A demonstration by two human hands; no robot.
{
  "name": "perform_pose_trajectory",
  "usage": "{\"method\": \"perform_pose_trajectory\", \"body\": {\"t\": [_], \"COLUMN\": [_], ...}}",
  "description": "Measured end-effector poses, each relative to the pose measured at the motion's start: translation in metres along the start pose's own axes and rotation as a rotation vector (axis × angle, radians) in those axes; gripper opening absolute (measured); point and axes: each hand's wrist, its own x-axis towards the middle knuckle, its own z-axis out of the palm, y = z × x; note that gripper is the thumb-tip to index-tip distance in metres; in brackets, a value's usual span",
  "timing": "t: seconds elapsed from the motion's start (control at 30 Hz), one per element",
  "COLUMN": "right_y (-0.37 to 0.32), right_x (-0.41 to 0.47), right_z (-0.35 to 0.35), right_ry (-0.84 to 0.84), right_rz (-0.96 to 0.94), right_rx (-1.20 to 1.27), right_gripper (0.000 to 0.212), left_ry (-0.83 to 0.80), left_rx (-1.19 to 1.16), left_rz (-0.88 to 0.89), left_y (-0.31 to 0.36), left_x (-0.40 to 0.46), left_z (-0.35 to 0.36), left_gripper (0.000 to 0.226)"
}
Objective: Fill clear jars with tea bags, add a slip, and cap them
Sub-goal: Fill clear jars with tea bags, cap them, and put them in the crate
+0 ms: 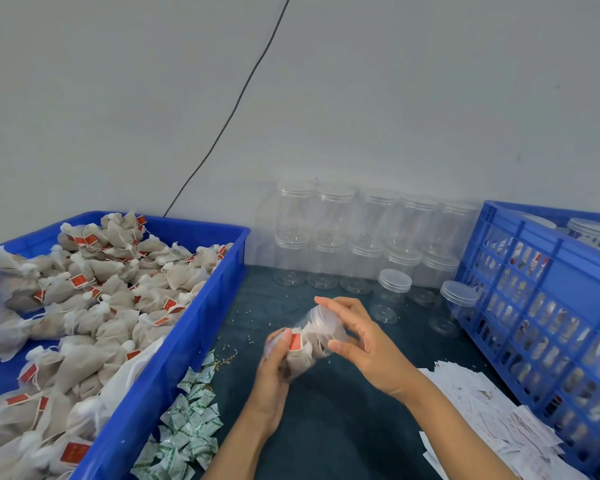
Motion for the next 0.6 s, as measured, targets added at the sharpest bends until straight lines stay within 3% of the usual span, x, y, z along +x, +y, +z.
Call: {"method": "perform_pose_trajectory", "body": {"t": [0.23,0.37,0.6], "right_y": [-0.005,-0.012,-0.023], "right_x": [-0.003,-0.004,-0.004], "right_z": [0.0,0.007,0.013], "right_ry": [0.078,0.126,0.129], "right_rz": [0.128,0.235,0.067], "right_rx": [-0.397,-0.594,-0.727], "right_gripper": [0.033,0.04,0.028], "left_ry": [-0.023,-0.053,-0.127], "left_rx": [0.035,0.011,0.113], "left_rz": [0.025,0.045,-0.017], "left_y": [-0.003,-0.005,-0.005], "left_x": [0.0,0.0,-0.005], "left_z": [0.001,0.002,0.005], "left_gripper": [0.07,0.06,0.064]}}
